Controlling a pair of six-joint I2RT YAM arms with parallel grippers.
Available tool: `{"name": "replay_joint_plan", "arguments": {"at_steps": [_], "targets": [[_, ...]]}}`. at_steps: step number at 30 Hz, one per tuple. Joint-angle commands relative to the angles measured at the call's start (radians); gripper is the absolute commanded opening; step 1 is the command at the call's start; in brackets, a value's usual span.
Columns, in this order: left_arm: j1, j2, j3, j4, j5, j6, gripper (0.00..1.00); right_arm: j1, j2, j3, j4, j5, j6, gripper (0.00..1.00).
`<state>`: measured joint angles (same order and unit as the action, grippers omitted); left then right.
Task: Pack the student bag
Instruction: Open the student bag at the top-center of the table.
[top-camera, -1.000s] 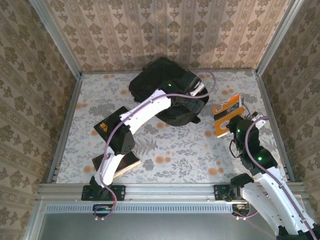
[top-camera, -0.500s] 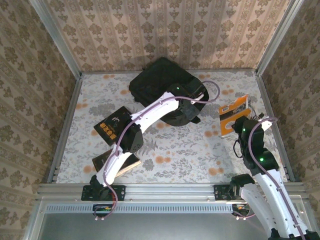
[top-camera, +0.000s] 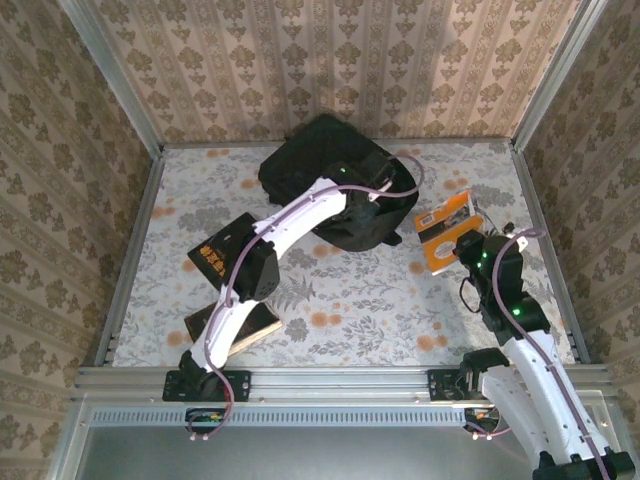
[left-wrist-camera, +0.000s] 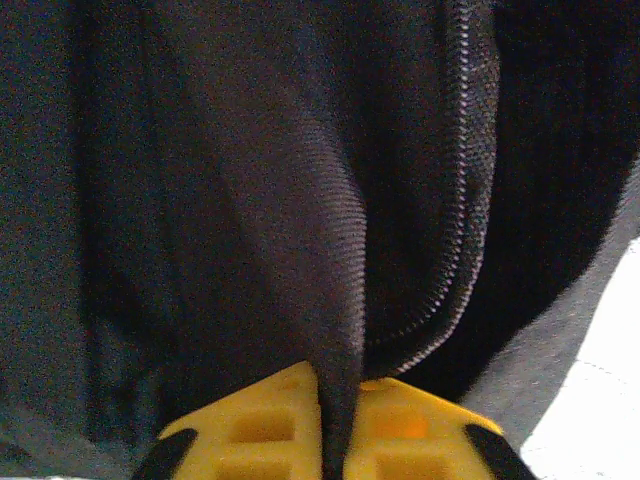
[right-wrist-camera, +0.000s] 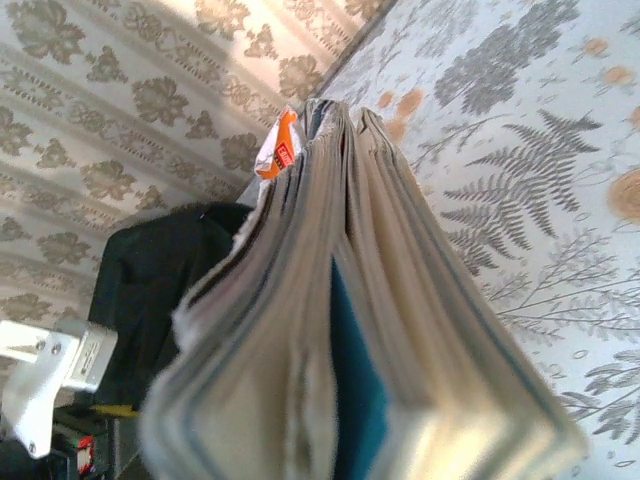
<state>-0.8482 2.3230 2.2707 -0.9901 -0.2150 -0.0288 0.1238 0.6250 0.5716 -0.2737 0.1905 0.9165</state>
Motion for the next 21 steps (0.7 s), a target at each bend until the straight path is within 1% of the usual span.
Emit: {"name": "replay_joint_plan", "arguments": {"at_steps": [1,5,10,15,17,21], "targets": [[0.036,-0.120,-0.025,0.065,0.055,-0.038,0.00,-0.004,0.025,0.017,0.146,-0.150,-0.024,0.00],[0.046,-0.224,-0.103,0.135,0.055,-0.043,0.00,-0.004,0.035,0.038,0.165,-0.239,-0.039,0.00],[0.057,-0.327,-0.124,0.148,0.047,-0.051,0.00,-0.004,0.065,0.062,0.193,-0.364,-0.005,0.00],[0.061,-0.399,-0.132,0.141,0.070,-0.064,0.00,-0.003,0.150,0.054,0.311,-0.484,0.127,0.00],[0.061,-0.419,-0.137,0.139,0.088,-0.078,0.00,-0.003,0.182,0.048,0.345,-0.506,0.183,0.00],[0.060,-0.462,-0.183,0.153,0.105,-0.101,0.00,0.005,0.252,0.004,0.485,-0.547,0.337,0.00]]}}
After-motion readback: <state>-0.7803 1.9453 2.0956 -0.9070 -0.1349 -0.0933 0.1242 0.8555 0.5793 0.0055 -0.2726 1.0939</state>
